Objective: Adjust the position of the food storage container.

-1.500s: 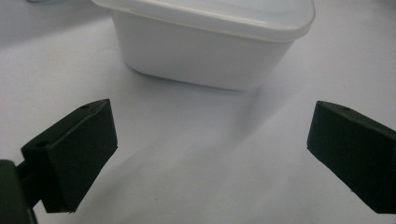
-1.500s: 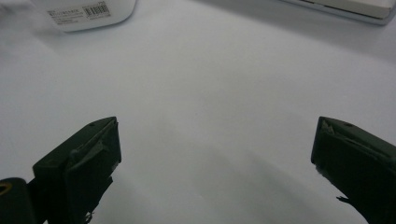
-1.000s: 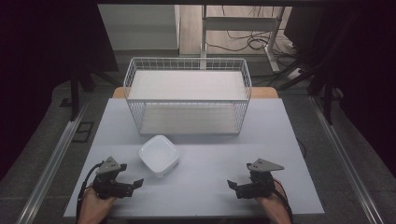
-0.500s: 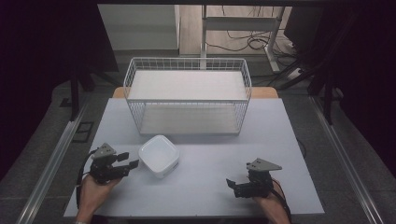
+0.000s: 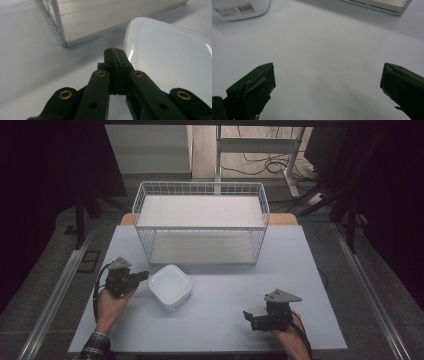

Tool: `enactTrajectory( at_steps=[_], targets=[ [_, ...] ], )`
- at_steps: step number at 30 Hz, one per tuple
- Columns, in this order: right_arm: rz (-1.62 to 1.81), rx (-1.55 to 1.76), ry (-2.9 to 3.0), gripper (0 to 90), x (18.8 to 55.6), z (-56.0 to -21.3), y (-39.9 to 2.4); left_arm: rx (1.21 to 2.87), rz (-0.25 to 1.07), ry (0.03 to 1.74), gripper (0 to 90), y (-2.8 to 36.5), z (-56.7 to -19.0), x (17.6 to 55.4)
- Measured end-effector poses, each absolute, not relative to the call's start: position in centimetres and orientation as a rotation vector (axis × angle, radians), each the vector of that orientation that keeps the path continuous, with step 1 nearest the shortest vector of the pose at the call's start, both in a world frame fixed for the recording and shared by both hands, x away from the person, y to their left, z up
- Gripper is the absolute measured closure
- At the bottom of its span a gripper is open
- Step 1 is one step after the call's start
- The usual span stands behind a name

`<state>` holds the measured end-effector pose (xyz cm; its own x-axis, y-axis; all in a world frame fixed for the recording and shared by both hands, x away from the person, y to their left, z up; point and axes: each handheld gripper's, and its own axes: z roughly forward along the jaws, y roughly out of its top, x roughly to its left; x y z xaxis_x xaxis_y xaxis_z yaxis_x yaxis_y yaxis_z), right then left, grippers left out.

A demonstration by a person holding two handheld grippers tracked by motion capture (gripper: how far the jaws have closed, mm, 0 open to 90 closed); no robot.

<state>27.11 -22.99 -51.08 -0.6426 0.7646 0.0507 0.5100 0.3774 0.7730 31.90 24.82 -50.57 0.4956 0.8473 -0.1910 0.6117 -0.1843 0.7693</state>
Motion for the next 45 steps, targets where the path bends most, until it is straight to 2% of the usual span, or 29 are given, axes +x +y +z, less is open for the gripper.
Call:
enactTrajectory(
  at_steps=[5,18,26,29,30,31,32,36,37,38,41,45],
  targets=[
    [1.141,1.119,2.325,0.0,27.1,-51.1,-23.0,1.897,0.315,1.213,90.0,24.6,-51.1,32.5],
    [1.125,1.133,2.320,0.0,27.3,-51.1,-22.6,1.896,0.248,1.191,90.0,23.8,-51.1,30.9],
    [1.182,1.125,2.402,1.2,28.0,-50.5,-18.9,1.899,0.239,1.195,90.0,23.2,-51.1,30.3],
    [1.186,1.120,2.433,9.3,28.5,-50.7,-17.2,1.893,0.230,1.197,90.0,23.1,-51.1,30.3],
    [1.188,1.118,2.439,13.6,28.6,-50.7,-16.6,1.893,0.227,1.197,90.0,23.1,-51.1,30.3],
    [1.199,1.111,2.453,22.2,28.9,-50.7,-15.6,1.893,0.224,1.197,90.0,23.1,-51.1,30.3],
    [1.199,1.111,2.453,22.2,28.9,-50.7,-15.6,1.895,0.222,1.196,90.0,23.0,-51.1,30.3],
    [1.225,1.080,2.502,40.7,29.8,-50.7,-13.4,1.895,0.211,1.191,90.0,22.8,-51.1,30.1],
    [1.226,1.071,2.536,50.8,30.3,-50.9,-12.4,1.892,0.202,1.190,90.0,22.7,-51.2,30.0],
    [1.226,1.071,2.536,50.8,30.3,-50.9,-12.4,1.892,0.202,1.190,90.0,22.7,-51.2,30.0],
    [1.245,1.058,2.589,68.2,30.6,-51.3,-11.2,1.887,0.186,1.188,90.0,22.6,-51.2,29.9],
    [1.276,1.001,2.621,86.9,30.2,-51.2,-10.2,1.895,0.142,1.170,90.0,21.8,-51.3,29.7]
  ],
)
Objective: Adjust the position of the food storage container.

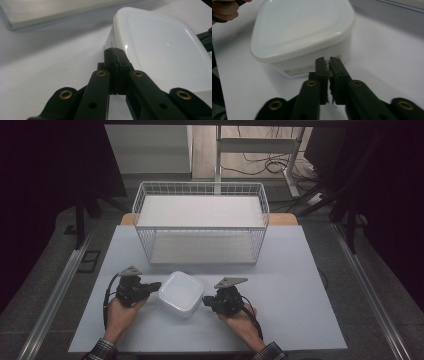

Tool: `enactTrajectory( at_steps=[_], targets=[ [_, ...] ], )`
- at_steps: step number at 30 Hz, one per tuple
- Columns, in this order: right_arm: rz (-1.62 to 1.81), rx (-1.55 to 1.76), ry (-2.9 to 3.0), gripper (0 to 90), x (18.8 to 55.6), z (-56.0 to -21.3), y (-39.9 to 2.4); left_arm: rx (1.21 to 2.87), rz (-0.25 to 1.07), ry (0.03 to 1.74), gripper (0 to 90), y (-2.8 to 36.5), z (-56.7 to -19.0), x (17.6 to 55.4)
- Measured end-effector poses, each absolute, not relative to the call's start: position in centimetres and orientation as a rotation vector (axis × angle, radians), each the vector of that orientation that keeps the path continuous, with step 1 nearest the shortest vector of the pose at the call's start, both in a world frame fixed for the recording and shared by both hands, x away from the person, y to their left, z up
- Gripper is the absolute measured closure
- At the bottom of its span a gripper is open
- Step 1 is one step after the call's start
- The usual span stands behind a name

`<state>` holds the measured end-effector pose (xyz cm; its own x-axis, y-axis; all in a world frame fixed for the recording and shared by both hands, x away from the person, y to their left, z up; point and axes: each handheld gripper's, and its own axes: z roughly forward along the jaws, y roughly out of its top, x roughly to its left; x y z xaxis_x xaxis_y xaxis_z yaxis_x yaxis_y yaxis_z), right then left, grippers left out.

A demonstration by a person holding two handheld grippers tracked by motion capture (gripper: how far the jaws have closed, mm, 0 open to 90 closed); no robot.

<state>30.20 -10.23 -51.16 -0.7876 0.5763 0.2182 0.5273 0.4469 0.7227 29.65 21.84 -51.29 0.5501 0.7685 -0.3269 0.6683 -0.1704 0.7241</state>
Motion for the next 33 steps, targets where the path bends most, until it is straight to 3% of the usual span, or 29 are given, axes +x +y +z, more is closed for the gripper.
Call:
enactTrajectory(
  at_steps=[9,22,33],
  targets=[
    [1.227,1.011,2.614,89.1,30.2,-50.7,-11.1,1.932,0.089,1.159,90.0,20.3,-51.6,29.2],
    [1.115,1.084,2.577,89.1,29.8,-50.1,-15.7,2.050,0.013,1.041,90.0,14.8,-51.9,27.5],
    [1.083,1.091,2.572,89.1,28.9,-49.8,-16.7,2.035,0.012,1.036,90.0,14.2,-52.3,27.7]
  ],
)
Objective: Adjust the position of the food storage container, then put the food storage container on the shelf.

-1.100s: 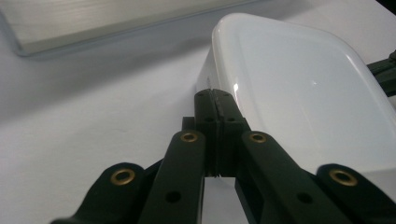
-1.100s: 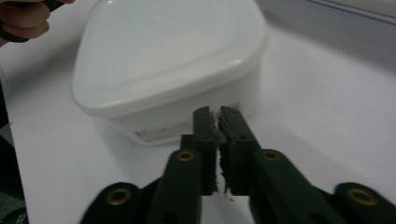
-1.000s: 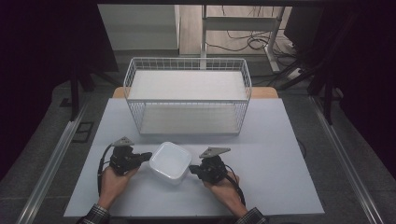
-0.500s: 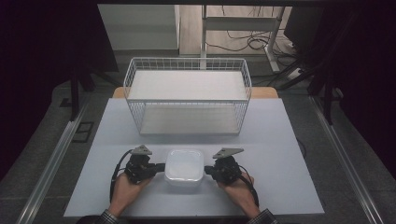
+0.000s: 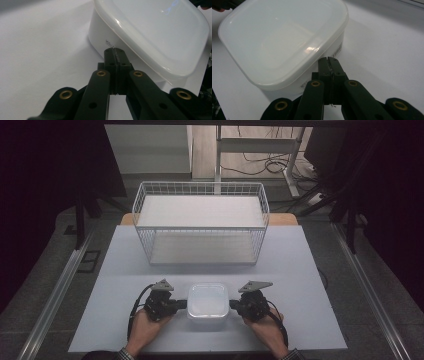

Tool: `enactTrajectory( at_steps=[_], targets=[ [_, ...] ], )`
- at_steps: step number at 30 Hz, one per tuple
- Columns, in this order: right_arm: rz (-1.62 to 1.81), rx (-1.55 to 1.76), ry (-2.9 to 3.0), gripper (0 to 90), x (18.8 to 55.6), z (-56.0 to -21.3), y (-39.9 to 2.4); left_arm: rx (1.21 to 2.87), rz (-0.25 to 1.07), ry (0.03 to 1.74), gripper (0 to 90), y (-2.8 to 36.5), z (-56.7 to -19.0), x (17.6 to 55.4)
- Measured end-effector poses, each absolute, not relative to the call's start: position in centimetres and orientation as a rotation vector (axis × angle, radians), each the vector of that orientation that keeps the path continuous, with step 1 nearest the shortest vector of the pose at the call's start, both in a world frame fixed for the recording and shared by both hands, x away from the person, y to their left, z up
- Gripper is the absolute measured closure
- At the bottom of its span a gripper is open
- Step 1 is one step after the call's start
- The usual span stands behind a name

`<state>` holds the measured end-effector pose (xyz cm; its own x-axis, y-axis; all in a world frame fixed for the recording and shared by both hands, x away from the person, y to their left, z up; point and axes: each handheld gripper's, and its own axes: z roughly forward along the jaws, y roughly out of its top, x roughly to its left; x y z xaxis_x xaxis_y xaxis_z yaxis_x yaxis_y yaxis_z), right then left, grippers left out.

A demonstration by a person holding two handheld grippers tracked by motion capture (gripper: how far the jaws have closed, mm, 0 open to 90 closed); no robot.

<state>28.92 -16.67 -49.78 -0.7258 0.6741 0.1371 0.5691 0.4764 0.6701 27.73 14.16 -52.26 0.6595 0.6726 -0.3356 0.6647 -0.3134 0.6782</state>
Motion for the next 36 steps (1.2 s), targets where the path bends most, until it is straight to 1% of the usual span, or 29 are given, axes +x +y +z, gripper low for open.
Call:
enactTrajectory(
  at_steps=[2,3,7,10,14,16,17,18,19,20,21,22,24,25,27,30,36],
  targets=[
    [1.088,1.087,2.583,88.5,29.0,-49.8,-16.7,2.036,0.036,1.038,90.0,14.4,-52.2,27.8],
    [1.082,1.082,2.583,87.3,29.1,-49.8,-16.8,2.042,0.065,1.048,87.8,14.6,-52.1,27.8],
    [1.066,1.045,2.526,81.1,29.1,-49.1,-17.6,2.008,0.106,1.079,69.5,16.3,-51.8,27.4],
    [1.093,1.033,2.505,73.0,29.0,-48.7,-18.6,1.978,0.117,1.083,53.8,17.3,-51.7,26.9],
    [1.117,1.002,2.492,55.5,28.5,-48.6,-19.4,1.958,0.106,1.075,38.7,17.5,-51.8,26.1],
    [1.115,1.002,2.489,46.0,28.4,-48.7,-19.6,1.973,0.104,1.070,34.8,17.4,-51.9,25.7],
    [1.106,0.998,2.494,35.7,28.4,-48.8,-19.8,1.983,0.099,1.067,31.0,17.3,-52.0,25.4],
    [1.106,0.998,2.494,35.7,28.4,-48.8,-19.8,1.983,0.099,1.067,28.3,17.3,-52.0,25.4],
    [1.122,0.994,2.496,26.3,28.4,-49.0,-20.0,1.983,0.097,1.053,25.3,17.3,-52.2,25.1],
    [1.122,0.994,2.496,26.3,28.4,-49.0,-20.0,1.983,0.097,1.053,21.8,17.3,-52.2,25.1],
    [1.133,0.998,2.491,22.1,28.4,-49.1,-20.1,1.982,0.105,1.044,21.8,17.3,-52.3,25.0],
    [1.134,1.005,2.488,18.1,28.4,-49.2,-20.2,1.984,0.113,1.033,17.5,17.3,-52.3,24.9],
    [1.138,0.997,2.482,11.1,28.3,-49.4,-20.3,1.987,0.126,1.022,12.6,17.4,-52.4,24.6],
    [1.145,1.002,2.476,9.1,28.2,-49.5,-20.4,1.992,0.124,1.012,9.4,17.5,-52.4,24.5],
    [1.147,1.010,2.485,5.3,28.2,-49.7,-20.6,1.997,0.133,1.007,6.7,17.6,-52.5,24.4],
    [1.165,1.025,2.491,3.9,28.1,-49.8,-20.8,2.004,0.129,0.997,4.5,17.7,-52.8,24.4],
    [1.187,1.008,2.479,2.8,28.2,-49.7,-20.8,2.017,0.175,0.971,1.8,17.6,-53.0,24.4]
  ],
)
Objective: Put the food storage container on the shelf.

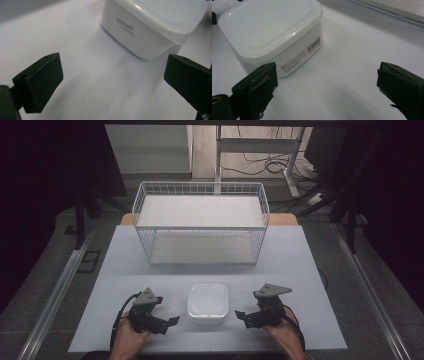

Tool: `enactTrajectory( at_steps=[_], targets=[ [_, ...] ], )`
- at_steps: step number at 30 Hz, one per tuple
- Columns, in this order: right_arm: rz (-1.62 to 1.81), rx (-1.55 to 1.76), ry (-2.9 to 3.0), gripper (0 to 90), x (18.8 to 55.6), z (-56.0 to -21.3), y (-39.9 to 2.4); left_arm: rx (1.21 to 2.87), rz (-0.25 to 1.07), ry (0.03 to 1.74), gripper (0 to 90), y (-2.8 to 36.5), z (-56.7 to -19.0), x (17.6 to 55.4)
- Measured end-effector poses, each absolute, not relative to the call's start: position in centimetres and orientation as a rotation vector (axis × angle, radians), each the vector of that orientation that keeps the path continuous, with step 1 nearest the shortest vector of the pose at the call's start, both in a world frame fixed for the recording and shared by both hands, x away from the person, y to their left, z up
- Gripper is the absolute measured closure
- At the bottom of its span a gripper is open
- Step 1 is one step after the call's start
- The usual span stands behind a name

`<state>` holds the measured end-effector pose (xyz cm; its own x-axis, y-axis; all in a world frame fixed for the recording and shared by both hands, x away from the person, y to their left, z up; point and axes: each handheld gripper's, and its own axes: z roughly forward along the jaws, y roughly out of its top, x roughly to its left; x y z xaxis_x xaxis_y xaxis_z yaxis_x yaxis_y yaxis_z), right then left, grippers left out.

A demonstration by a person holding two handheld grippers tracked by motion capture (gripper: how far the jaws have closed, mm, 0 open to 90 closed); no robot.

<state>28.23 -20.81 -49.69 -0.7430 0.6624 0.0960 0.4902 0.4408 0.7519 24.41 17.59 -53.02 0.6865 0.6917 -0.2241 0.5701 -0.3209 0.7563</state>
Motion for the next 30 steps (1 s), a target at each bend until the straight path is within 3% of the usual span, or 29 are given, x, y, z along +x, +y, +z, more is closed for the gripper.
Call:
enactTrajectory(
  at_steps=[13,20,30],
  targets=[
    [1.203,0.998,2.503,0.7,28.1,-49.2,-19.7,1.979,0.123,0.971,3.7,17.2,-51.8,24.9],
    [1.197,1.002,2.510,0.8,28.1,-47.9,-18.4,1.972,0.122,0.949,9.7,16.2,-50.6,25.5],
    [1.211,1.069,2.575,19.8,29.4,-47.9,-16.3,2.026,0.098,0.908,20.8,13.6,-50.2,27.7]
  ],
)
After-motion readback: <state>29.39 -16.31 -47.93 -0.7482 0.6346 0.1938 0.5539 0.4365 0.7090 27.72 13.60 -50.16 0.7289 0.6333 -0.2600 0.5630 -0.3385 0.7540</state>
